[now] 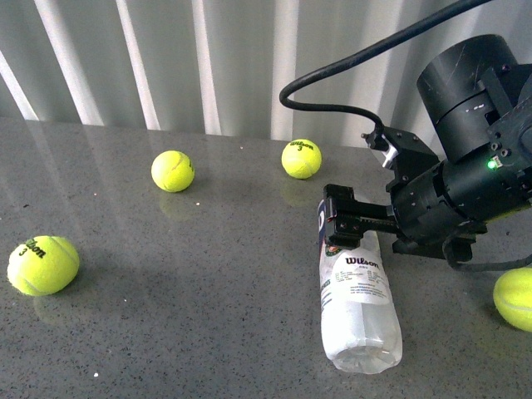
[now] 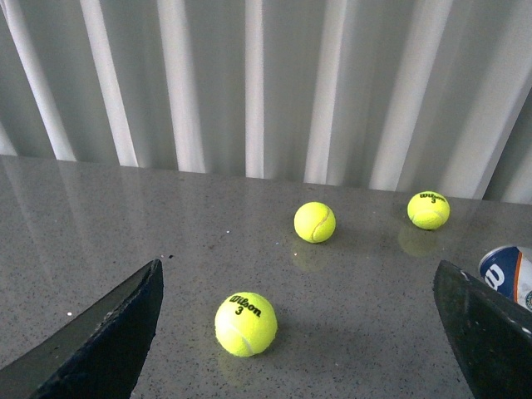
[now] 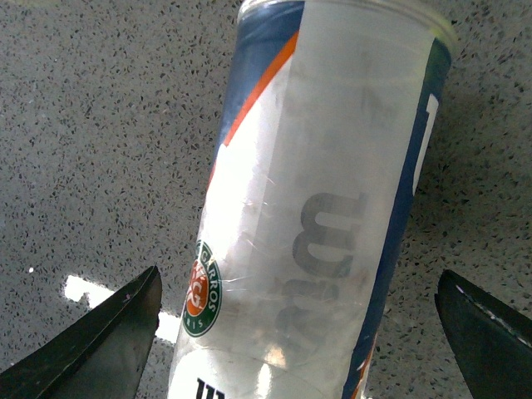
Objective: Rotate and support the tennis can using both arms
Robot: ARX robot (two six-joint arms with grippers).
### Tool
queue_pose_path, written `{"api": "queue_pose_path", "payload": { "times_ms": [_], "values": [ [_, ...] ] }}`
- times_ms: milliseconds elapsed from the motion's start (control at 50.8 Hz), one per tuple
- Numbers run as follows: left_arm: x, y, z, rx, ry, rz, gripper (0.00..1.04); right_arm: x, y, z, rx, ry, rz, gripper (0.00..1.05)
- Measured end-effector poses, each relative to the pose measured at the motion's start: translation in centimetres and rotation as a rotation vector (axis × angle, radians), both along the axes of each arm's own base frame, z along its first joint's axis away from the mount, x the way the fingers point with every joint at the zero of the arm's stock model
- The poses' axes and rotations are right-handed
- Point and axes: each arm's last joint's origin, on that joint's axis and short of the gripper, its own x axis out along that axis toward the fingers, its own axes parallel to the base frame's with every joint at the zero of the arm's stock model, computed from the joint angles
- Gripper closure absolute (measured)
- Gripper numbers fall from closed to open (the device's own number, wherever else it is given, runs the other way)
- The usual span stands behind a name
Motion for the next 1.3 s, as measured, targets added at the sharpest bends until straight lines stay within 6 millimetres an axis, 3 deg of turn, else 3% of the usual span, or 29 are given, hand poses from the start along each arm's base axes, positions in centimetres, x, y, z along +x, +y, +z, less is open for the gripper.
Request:
{"api": "queue_pose_path", "payload": {
  "times_ms": [276,354,551,788,1201,1300],
  "values": [
    [0.0,0.0,0.0,0.0,0.0,0.0,0.07,-0.2,0.6,-1.5,0.01,0.014,0.002,0.07],
    [0.0,0.0,0.0,0.0,0.0,0.0,0.07,-0.2,0.8,-1.7,0.01,0.018,0.003,0.15],
    [0.0,0.0,0.0,0.0,0.0,0.0,0.07,-0.2,0.8,-1.9,0.008,0.008,0.001,0.48],
    [0.0,0.0,0.0,0.0,0.0,0.0,0.07,-0.1,0.7,-2.0,-0.001,-0.009,0.005,0.73],
    [0.0,0.0,0.0,0.0,0.0,0.0,0.07,-0.5,1.2,-0.6,-0.02,-0.05,0.037,0.89],
    [0.0,0.0,0.0,0.0,0.0,0.0,0.07,-0.8,1.1,1.1,-0.058,-0.108,0.073,0.93]
  ]
}}
